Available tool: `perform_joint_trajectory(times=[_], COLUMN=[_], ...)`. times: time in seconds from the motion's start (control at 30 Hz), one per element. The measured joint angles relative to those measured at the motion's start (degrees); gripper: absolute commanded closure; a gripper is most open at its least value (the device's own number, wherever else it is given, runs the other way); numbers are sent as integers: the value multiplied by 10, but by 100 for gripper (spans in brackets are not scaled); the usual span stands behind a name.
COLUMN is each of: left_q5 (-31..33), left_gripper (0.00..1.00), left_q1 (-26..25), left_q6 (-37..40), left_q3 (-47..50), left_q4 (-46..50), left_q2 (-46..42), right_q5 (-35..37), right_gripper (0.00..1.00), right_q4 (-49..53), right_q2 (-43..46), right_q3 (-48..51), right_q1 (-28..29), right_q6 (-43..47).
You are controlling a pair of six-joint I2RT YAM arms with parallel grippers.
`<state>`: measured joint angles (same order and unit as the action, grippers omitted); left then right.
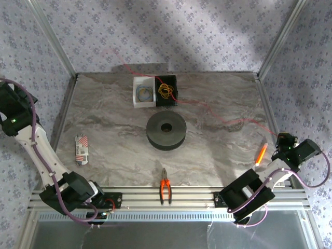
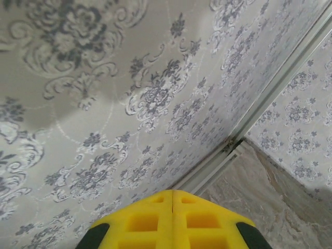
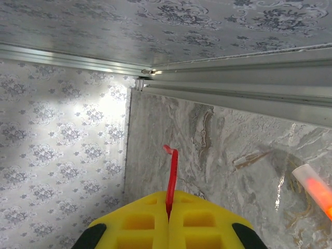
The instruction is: Wrap the cables
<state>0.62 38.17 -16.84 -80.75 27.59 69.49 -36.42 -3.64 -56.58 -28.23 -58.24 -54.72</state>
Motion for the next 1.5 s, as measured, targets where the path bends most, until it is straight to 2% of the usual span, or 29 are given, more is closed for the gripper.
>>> perform_joint_trajectory(times=[0.2, 0.37, 0.47, 0.57, 0.67, 0.73, 0.9, 1.0, 1.13, 1.3, 1.5], left_q5=[-57, -89, -98, -106, -126, -145, -199, -229, -244, -239, -220], left_gripper=[100, 99, 87, 67, 44, 33, 16, 8, 0, 1, 2], left_q1=[-18, -114, -179, -222, -249, -263, -307, -339, -382, -414, -415], left_q6=[-6, 8, 19, 24, 14, -1, -43, -67, -84, -91, -92], left_q3=[32, 57, 68, 86, 112, 126, 129, 90, -8, -129, -253], left_q4=[-16, -16, -17, -21, -33, -49, -104, -121, -124, -120, -86], left_q2=[-7, -4, 4, 19, 46, 68, 156, 231, 330, 422, 530], right_q5=[-3, -2, 2, 11, 16, 19, 25, 27, 28, 31, 31], right_gripper=[100, 100, 100, 100, 100, 100, 100, 100, 100, 100, 100], right_q4=[-8, -4, 7, 20, 23, 24, 32, 35, 35, 36, 35], right_q2=[9, 40, 57, 67, 72, 74, 74, 74, 74, 74, 71], right_q3=[1, 0, -9, -23, -32, -34, -34, -34, -35, -35, -35], right_q1=[39, 94, 119, 141, 156, 161, 169, 175, 185, 196, 198], right_q6=[-1, 3, 8, 16, 23, 27, 34, 38, 44, 51, 53])
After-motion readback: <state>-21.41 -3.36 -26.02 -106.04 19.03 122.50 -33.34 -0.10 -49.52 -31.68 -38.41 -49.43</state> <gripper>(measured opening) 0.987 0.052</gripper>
